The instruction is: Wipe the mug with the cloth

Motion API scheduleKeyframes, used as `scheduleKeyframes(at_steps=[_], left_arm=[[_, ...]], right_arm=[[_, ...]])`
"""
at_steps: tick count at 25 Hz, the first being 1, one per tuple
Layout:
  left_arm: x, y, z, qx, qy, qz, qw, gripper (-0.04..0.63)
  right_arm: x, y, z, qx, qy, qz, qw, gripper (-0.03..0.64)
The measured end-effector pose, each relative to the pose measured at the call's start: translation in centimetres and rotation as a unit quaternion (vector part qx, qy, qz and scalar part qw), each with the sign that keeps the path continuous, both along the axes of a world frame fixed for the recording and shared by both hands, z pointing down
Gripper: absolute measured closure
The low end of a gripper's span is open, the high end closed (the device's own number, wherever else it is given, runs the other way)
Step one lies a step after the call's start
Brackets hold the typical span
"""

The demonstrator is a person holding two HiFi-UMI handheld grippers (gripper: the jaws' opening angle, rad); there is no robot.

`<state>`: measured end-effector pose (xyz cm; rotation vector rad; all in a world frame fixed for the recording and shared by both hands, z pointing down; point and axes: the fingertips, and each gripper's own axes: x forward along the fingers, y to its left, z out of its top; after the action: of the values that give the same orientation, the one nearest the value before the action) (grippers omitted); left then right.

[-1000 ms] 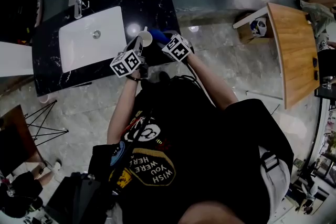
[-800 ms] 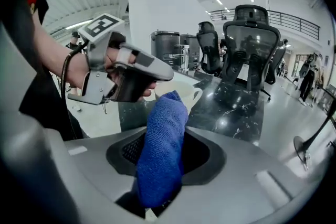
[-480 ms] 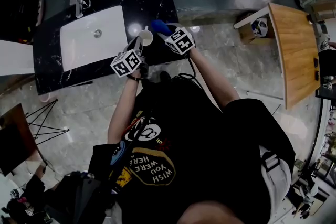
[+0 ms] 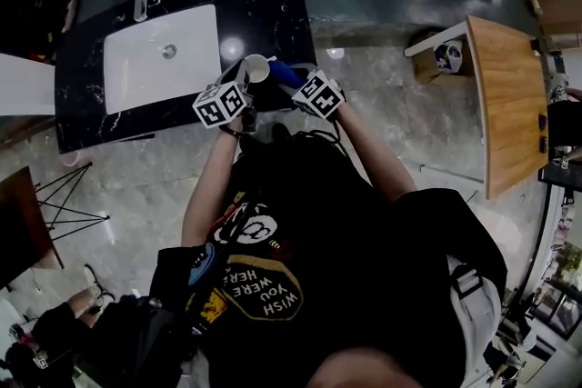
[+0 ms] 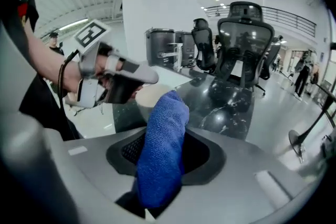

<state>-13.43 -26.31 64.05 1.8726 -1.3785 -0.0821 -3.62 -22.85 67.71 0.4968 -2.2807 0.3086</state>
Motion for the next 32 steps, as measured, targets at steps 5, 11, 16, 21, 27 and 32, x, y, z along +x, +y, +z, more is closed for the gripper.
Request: scheduleKeyframes(at_steps=[5, 11, 16, 21, 27, 32], left_arm=[[0.0, 0.4, 0.1, 0.0, 0.007, 0.001, 1.0, 0.591], [0.2, 0.6, -0.2, 0.002, 0.012, -0.009, 0.9999, 0.591], [0.3, 0.4, -0.3, 0.004, 0.015, -0.012, 0.9998, 0.591], [0.2, 0.5, -0.1, 0.004, 0.021, -0.011, 0.9997, 0.591], [0.3, 0.5, -0.1, 0.004, 0.023, -0.014, 0.9996, 0.591], [0.4, 0.5, -0.2, 0.007, 0.021, -0.011, 0.9997, 0.591]], right_arm=[[0.0, -5.5, -2.9, 0.027, -0.03, 0.063, 0.997, 0.46], [-1.2, 0.1, -0.1, 0.02, 0.024, -0.007, 0.999, 0.46], [-1.2, 3.3, -0.2, 0.033, 0.004, -0.04, 0.999, 0.459], [1.1, -3.5, -3.4, 0.046, -0.038, 0.082, 0.995, 0.459], [-1.8, 1.3, 0.2, -0.03, -0.024, -0.021, 0.999, 0.459], [-3.0, 6.2, 0.6, -0.046, -0.039, -0.103, 0.993, 0.46]])
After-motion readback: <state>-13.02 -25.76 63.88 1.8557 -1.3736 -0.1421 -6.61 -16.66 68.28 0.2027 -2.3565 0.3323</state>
